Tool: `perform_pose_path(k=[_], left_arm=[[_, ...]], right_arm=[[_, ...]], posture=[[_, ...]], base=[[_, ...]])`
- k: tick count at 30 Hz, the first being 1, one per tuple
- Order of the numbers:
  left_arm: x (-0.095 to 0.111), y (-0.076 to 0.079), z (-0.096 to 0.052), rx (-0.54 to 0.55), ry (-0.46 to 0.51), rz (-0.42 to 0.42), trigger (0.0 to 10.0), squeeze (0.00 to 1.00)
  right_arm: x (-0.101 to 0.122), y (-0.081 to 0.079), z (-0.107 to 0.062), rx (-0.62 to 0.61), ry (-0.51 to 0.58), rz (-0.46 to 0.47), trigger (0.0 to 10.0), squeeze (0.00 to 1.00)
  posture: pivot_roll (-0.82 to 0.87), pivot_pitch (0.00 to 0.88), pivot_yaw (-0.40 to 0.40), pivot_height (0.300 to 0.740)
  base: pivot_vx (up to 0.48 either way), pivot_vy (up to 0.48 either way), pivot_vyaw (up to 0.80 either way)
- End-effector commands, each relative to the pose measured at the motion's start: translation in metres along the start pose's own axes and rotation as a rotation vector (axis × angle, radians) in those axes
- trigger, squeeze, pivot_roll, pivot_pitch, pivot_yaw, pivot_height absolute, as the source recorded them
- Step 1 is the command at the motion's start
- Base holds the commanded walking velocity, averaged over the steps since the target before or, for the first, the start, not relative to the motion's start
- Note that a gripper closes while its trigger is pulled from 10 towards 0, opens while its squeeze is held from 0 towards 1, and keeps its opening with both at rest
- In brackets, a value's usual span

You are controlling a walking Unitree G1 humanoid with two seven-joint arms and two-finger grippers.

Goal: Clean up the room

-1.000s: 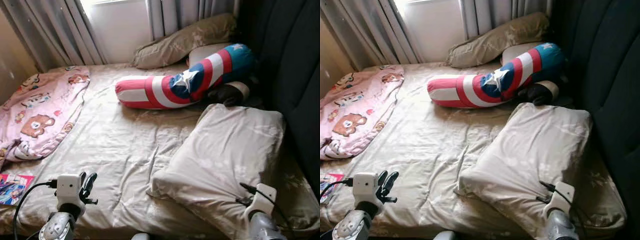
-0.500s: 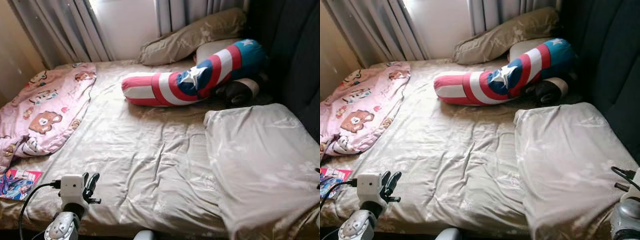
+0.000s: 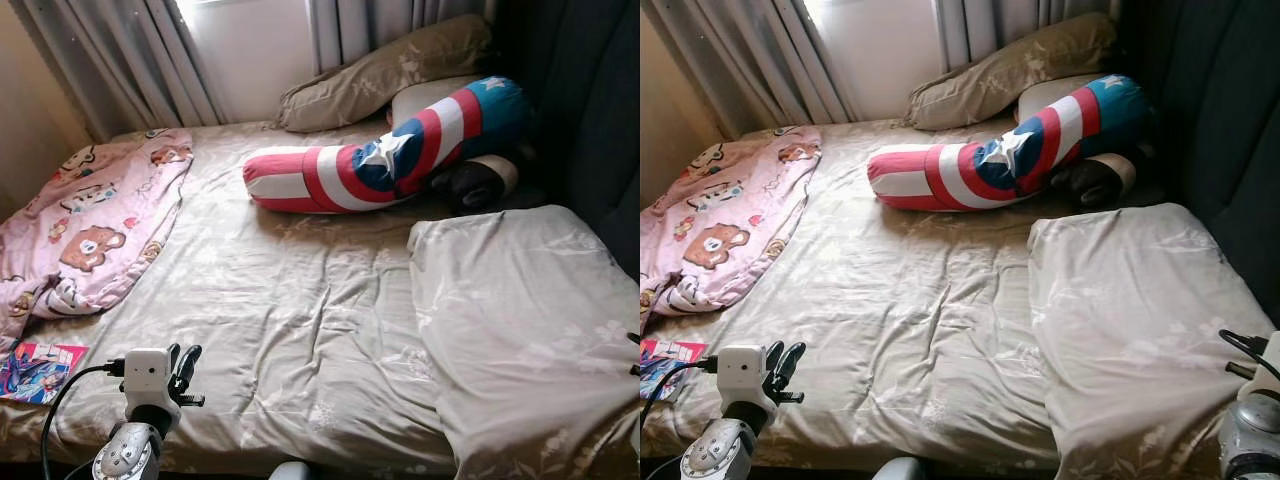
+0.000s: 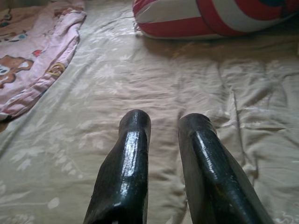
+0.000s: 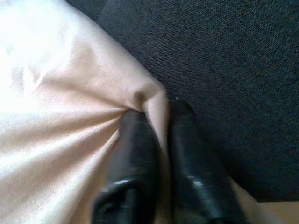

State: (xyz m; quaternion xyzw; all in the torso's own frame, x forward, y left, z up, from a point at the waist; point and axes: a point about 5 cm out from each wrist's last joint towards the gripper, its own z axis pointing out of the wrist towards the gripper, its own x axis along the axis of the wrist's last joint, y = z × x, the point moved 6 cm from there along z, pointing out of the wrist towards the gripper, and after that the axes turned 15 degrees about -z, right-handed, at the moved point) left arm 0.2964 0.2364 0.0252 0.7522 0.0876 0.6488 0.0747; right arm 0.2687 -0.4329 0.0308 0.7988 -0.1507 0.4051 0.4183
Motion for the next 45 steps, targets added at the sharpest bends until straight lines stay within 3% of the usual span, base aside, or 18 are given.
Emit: perform_pose_path(k=[1,2,9,11,12,13,18,19,22,26,29,37,40,45], left_arm=[[-0.001,-0.005,0.000,0.016,-0.003,0.008,10.0,0.00],[-0.001,-0.005,0.000,0.014,-0.004,0.007,10.0,0.00],[-0.002,-0.002,0.001,0.010,-0.006,0.003,10.0,0.00],[-0.002,-0.002,0.001,0.010,-0.005,0.001,10.0,0.00],[-0.003,-0.002,0.002,0.010,-0.004,0.000,10.0,0.00],[-0.003,-0.002,0.002,0.011,-0.003,-0.001,10.0,0.00],[-0.005,0.000,0.005,0.027,0.003,-0.030,10.0,0.00],[-0.005,0.000,0.005,0.027,0.003,-0.030,10.0,0.00],[-0.006,0.000,0.007,0.035,0.003,-0.045,10.0,0.00],[-0.013,-0.008,0.014,0.077,-0.019,-0.099,10.0,0.00],[-0.022,-0.009,0.016,0.088,-0.051,-0.112,10.0,0.00],[-0.047,-0.008,0.015,0.088,-0.155,-0.124,10.0,0.00],[-0.068,-0.006,0.010,0.096,-0.237,-0.152,10.0,0.00],[-0.099,-0.024,-0.008,0.225,-0.373,-0.202,10.0,0.00]], right_arm=[[0.013,-0.003,0.000,0.008,0.034,0.044,10.0,1.00],[0.015,-0.017,-0.002,0.067,0.047,0.049,10.0,1.00],[0.017,-0.055,-0.013,0.242,0.070,0.036,10.0,1.00],[0.023,-0.073,-0.021,0.313,0.117,0.047,10.0,0.98],[0.027,-0.079,-0.024,0.343,0.144,0.052,10.0,0.64],[0.036,-0.092,-0.032,0.398,0.199,0.058,10.0,0.00],[0.044,-0.124,-0.055,0.522,0.284,0.101,10.0,0.00],[0.044,-0.124,-0.055,0.522,0.284,0.101,10.0,0.00],[0.032,-0.133,-0.060,0.540,0.244,0.091,10.0,0.00],[0.019,-0.161,-0.080,0.661,0.223,0.074,10.0,0.00],[0.006,-0.174,-0.091,0.716,0.185,0.054,10.0,0.00],[-0.021,-0.180,-0.098,0.725,0.092,0.037,10.0,0.00],[-0.039,-0.177,-0.099,0.691,0.017,0.054,10.0,0.00],[-0.074,-0.180,-0.111,0.706,-0.086,0.020,10.0,0.00]], posture=[[0.05,0.000,0.088,0.659],[0.05,0.000,0.086,0.659],[0.05,0.000,0.085,0.659],[0.05,0.000,0.083,0.659],[0.05,0.000,0.082,0.659],[0.05,0.000,0.082,0.659],[0.04,0.000,0.077,0.659],[0.04,0.000,0.077,0.659],[0.04,0.000,0.063,0.669],[0.02,0.000,0.050,0.704],[0.02,0.000,0.046,0.724],[0.01,0.000,0.042,0.740],[0.02,0.000,0.042,0.740],[0.02,0.000,0.035,0.740]], base=[[0.000,0.000,0.00],[0.000,0.000,0.00],[0.000,0.000,0.00],[0.000,0.000,0.00],[0.000,0.000,0.00],[0.000,0.000,0.00],[0.000,0.000,0.00],[0.000,0.000,0.00],[0.000,0.000,0.00],[0.000,0.000,0.00],[0.000,0.000,0.00],[0.000,0.000,0.00],[0.000,0.000,0.00],[0.000,0.000,0.00]])
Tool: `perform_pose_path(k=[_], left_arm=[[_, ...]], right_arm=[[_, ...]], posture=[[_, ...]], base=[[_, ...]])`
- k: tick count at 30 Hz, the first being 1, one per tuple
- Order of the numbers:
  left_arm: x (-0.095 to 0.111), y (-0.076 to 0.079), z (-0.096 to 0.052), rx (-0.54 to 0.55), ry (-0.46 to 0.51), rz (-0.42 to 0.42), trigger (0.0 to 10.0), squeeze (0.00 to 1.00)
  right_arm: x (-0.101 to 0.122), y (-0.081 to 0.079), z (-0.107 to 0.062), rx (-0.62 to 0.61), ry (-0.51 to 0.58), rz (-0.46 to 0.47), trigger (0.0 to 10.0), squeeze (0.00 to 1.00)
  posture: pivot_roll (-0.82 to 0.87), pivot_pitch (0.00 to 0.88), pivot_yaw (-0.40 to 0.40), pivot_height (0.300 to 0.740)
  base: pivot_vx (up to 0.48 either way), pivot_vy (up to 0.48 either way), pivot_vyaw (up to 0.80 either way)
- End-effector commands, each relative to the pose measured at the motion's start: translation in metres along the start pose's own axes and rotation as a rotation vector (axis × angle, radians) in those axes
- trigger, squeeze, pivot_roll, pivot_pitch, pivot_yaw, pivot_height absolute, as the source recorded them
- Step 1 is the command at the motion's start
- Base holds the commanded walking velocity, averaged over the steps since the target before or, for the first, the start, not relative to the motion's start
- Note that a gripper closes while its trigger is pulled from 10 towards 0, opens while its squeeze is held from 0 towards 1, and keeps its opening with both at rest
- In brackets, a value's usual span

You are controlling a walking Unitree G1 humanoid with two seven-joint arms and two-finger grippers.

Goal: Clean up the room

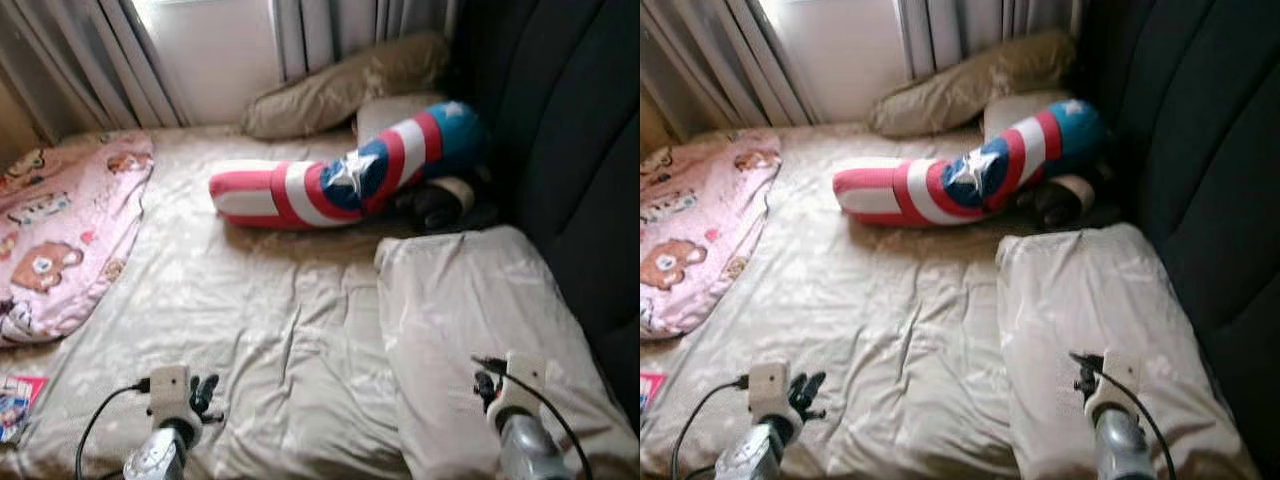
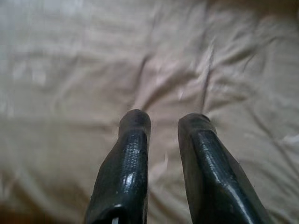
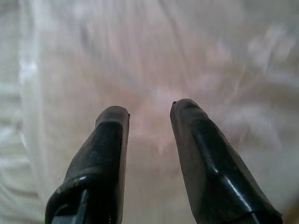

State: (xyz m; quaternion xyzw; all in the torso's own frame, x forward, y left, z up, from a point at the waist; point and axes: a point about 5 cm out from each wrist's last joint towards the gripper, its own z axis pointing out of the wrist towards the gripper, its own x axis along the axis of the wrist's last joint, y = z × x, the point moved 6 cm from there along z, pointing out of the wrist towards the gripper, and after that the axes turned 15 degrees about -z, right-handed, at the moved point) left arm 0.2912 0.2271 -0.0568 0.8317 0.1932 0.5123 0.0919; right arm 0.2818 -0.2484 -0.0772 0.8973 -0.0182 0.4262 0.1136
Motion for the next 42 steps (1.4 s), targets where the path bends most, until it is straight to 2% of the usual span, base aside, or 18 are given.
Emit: perform_pose_path(k=[1,6,17,24,27,31,39,42], left_arm=[[-0.024,-0.021,-0.009,0.096,-0.096,-0.015,10.0,0.00],[-0.059,-0.015,-0.016,0.090,-0.235,0.045,10.0,0.00],[-0.071,-0.019,-0.022,0.126,-0.278,0.050,10.0,0.00],[-0.076,-0.028,-0.028,0.149,-0.303,0.059,10.0,0.00],[-0.083,-0.043,-0.038,0.180,-0.331,0.060,10.0,0.00],[-0.090,-0.054,-0.046,0.210,-0.362,0.064,10.0,0.00],[-0.094,-0.055,-0.048,0.210,-0.389,0.077,10.0,0.00],[-0.091,-0.048,-0.042,0.197,-0.385,0.078,10.0,0.00]], right_arm=[[-0.024,-0.004,-0.005,0.001,-0.077,0.019,10.0,0.00],[-0.066,0.004,-0.019,-0.041,-0.207,0.011,10.0,0.00],[-0.100,0.017,-0.034,-0.109,-0.293,0.099,10.0,0.00],[-0.104,0.014,-0.036,-0.102,-0.303,0.098,10.0,0.00],[-0.103,0.008,-0.035,-0.079,-0.298,0.110,10.0,0.00],[-0.105,0.005,-0.036,-0.065,-0.311,0.101,10.0,0.00],[-0.109,0.001,-0.037,-0.052,-0.323,0.110,10.0,0.00],[-0.111,0.000,-0.039,-0.044,-0.330,0.110,10.0,0.00]], posture=[[0.02,0.000,0.033,0.740],[0.00,0.000,0.040,0.740],[-0.04,0.000,0.054,0.740],[-0.04,0.000,0.062,0.740],[-0.03,0.000,0.062,0.740],[-0.03,0.000,0.061,0.740],[-0.03,0.000,0.066,0.740],[-0.03,0.000,0.066,0.740]], base=[[0.000,0.000,0.00],[0.000,0.000,0.00],[0.000,0.000,0.00],[0.000,0.000,0.00],[0.000,0.000,0.00],[0.000,0.000,0.00],[0.000,0.084,0.00],[0.000,0.372,0.00]])
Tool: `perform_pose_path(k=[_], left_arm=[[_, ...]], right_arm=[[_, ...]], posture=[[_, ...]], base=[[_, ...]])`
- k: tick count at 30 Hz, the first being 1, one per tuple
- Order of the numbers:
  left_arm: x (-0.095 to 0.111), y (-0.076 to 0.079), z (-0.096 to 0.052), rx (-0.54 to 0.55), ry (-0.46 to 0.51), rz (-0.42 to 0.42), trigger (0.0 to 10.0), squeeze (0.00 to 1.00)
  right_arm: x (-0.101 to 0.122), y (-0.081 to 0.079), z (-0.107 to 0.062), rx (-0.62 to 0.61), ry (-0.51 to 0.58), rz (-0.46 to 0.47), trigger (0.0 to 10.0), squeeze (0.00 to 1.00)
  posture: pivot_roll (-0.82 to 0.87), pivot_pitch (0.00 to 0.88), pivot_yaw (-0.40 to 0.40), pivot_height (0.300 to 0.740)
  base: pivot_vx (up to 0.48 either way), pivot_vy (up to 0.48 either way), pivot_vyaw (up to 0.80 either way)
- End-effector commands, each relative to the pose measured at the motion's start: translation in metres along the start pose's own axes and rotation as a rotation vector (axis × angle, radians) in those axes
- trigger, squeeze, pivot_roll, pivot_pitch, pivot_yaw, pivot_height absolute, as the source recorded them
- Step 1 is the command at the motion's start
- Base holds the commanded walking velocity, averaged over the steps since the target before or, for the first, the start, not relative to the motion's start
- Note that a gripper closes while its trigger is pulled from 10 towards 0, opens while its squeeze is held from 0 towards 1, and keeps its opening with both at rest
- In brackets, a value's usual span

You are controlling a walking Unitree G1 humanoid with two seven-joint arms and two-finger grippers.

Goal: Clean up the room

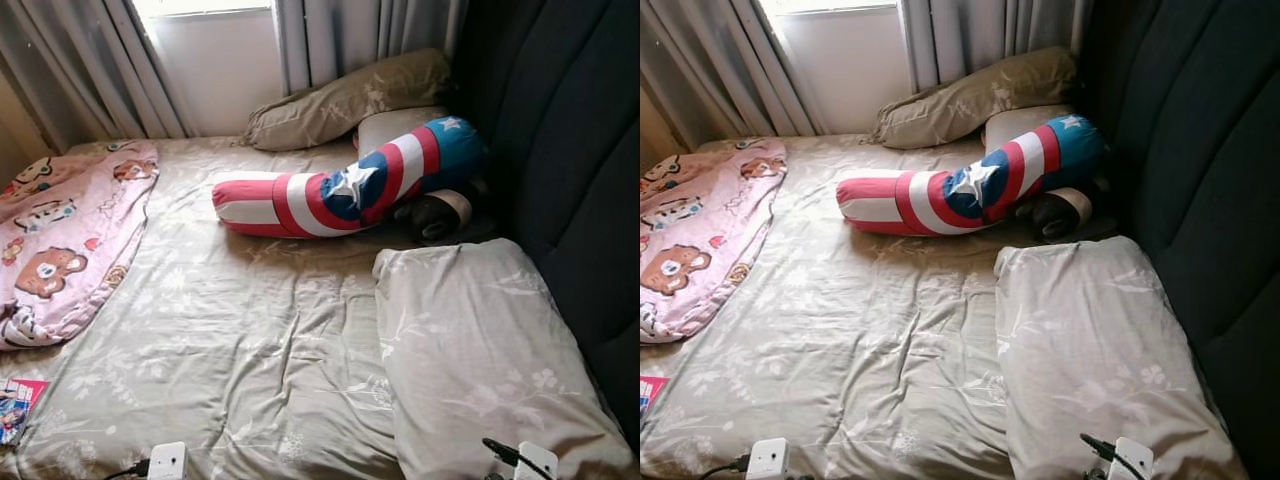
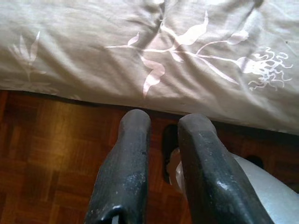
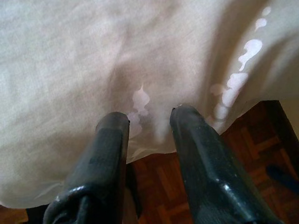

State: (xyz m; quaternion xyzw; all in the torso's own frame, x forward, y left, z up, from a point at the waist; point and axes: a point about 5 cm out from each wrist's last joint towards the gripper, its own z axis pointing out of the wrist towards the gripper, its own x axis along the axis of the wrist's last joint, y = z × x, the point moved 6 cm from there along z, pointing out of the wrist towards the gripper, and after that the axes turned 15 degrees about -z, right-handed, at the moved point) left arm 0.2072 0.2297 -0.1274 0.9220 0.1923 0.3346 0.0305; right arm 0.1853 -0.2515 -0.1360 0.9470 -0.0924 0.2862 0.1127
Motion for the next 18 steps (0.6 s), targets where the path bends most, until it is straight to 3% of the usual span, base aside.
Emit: perform_pose_path(k=[1,4,18], left_arm=[[-0.001,-0.001,0.000,0.010,-0.018,0.011,10.0,0.00],[0.001,0.006,0.002,0.001,-0.015,0.015,10.0,0.00],[-0.001,0.010,0.003,0.009,-0.017,0.006,10.0,0.00]], right_arm=[[-0.006,-0.004,-0.001,0.012,-0.019,0.007,10.0,0.00],[-0.007,-0.004,-0.001,0.016,-0.025,-0.006,10.0,0.00],[-0.011,-0.010,-0.001,0.044,-0.040,-0.045,10.0,0.00]], posture=[[-0.03,0.000,0.066,0.740],[-0.03,0.000,0.068,0.740],[-0.03,0.000,0.065,0.740]], base=[[0.000,0.382,0.00],[0.000,0.380,0.00],[0.000,0.382,0.00]])
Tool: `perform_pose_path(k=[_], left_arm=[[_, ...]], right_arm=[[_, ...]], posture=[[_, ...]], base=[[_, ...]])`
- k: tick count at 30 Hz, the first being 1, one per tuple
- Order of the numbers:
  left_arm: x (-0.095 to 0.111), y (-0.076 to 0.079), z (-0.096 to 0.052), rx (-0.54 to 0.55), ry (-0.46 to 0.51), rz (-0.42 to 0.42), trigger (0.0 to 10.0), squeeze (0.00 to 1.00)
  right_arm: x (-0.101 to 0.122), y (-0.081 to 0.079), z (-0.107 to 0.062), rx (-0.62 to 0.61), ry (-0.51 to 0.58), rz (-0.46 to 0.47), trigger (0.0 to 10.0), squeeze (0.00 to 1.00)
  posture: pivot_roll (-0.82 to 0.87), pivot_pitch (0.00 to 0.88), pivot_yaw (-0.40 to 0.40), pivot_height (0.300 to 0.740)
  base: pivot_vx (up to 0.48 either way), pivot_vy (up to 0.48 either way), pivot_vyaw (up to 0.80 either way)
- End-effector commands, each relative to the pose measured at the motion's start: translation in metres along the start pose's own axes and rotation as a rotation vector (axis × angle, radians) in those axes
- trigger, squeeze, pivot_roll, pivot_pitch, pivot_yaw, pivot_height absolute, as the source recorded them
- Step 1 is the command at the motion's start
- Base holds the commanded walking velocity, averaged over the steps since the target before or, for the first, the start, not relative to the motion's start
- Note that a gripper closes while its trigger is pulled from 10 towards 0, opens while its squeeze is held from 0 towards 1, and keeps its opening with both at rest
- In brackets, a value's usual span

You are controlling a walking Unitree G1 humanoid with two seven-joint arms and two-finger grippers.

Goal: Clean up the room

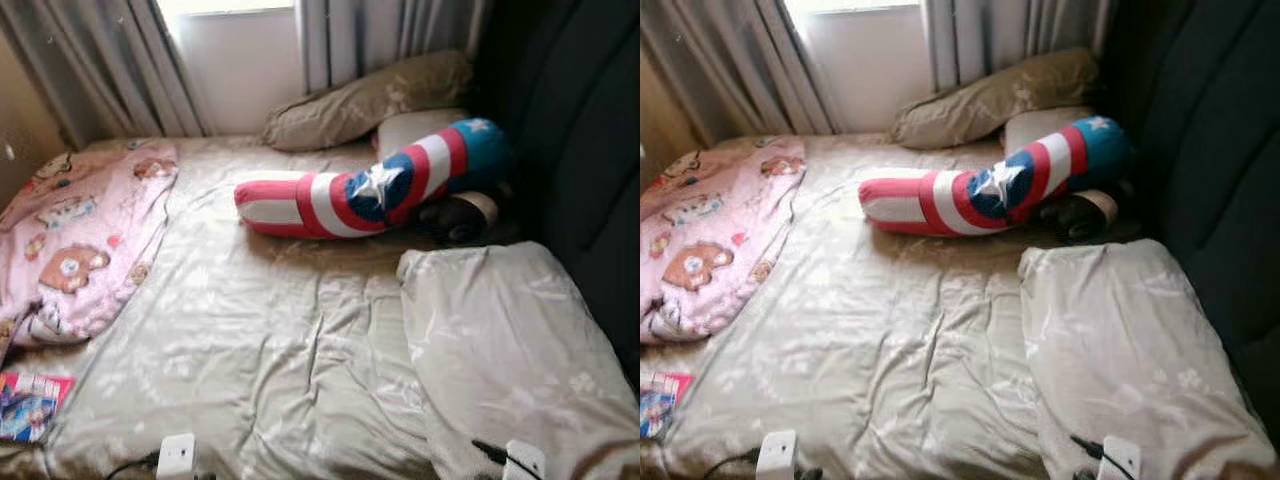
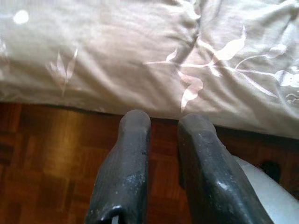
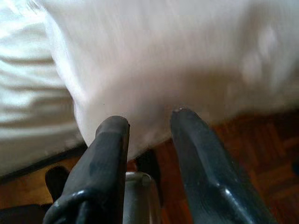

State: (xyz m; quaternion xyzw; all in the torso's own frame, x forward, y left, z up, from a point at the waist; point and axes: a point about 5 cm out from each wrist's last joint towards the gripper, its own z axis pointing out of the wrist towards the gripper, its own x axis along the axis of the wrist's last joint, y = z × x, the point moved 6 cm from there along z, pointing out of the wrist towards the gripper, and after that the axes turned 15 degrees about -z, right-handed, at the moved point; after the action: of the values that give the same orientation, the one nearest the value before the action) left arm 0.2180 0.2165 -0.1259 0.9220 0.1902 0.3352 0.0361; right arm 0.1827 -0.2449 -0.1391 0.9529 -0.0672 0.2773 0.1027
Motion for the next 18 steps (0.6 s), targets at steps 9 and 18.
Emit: perform_pose_path(k=[9,18], left_arm=[[0.001,-0.009,-0.001,0.024,-0.003,0.000,10.0,0.00],[-0.004,-0.033,-0.009,0.048,-0.007,-0.006,10.0,0.00]], right_arm=[[-0.011,-0.007,-0.001,0.029,-0.033,-0.024,10.0,0.00],[-0.012,-0.009,-0.002,0.035,-0.037,-0.031,10.0,0.00]], posture=[[-0.03,0.000,0.071,0.740],[-0.02,0.000,0.073,0.740]], base=[[0.000,0.383,0.00],[0.000,0.381,0.00]])
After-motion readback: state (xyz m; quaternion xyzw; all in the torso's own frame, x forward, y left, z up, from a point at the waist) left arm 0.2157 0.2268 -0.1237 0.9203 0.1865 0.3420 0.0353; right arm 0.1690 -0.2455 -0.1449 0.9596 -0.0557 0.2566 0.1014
